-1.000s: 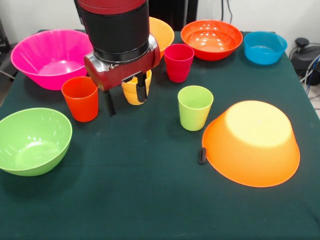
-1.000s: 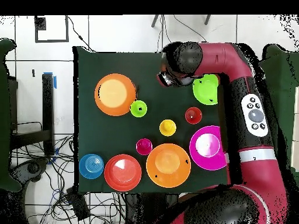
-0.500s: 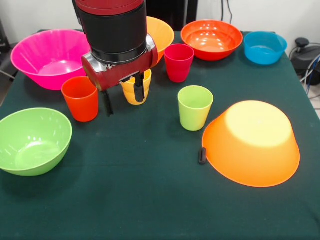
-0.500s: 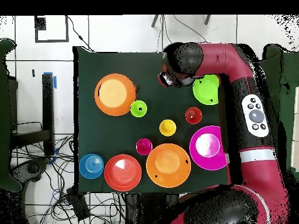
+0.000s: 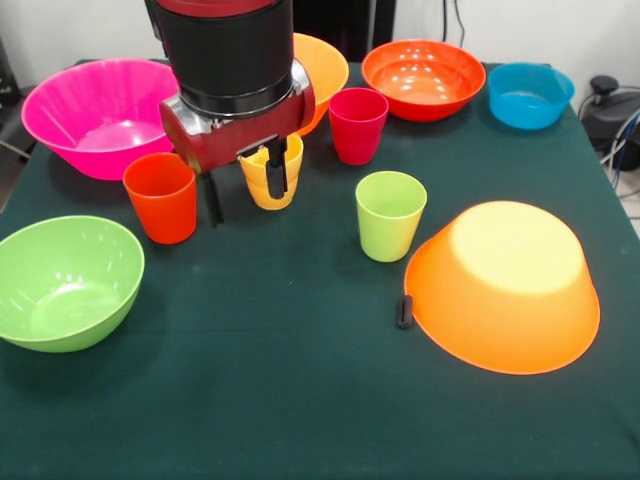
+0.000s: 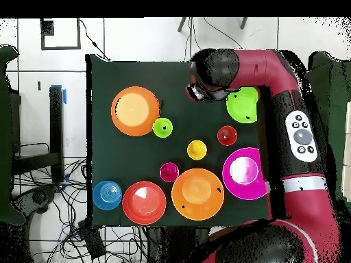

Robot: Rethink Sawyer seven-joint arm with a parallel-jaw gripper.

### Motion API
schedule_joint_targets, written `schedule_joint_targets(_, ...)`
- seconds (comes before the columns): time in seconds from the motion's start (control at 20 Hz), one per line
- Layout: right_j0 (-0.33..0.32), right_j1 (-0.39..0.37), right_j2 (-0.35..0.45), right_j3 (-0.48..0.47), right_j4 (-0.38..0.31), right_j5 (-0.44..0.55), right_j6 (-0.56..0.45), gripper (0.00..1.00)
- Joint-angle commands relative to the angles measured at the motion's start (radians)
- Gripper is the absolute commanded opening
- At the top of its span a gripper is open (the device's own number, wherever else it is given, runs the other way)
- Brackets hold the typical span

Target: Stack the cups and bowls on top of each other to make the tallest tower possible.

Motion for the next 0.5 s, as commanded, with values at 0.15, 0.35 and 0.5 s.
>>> schedule_joint_targets(0.15, 0.038, -0.079, -0.075, 0.085, 0.006, -0.013, 0.049, 1.0)
schedule_joint_targets(0.35, 0.047, -0.182, -0.083, 0.132, 0.061, 0.042, 0.101, 1.0)
schedule_joint_targets(0.5, 0.048, -0.267, -0.09, 0.193, 0.124, 0.068, 0.156, 1.0)
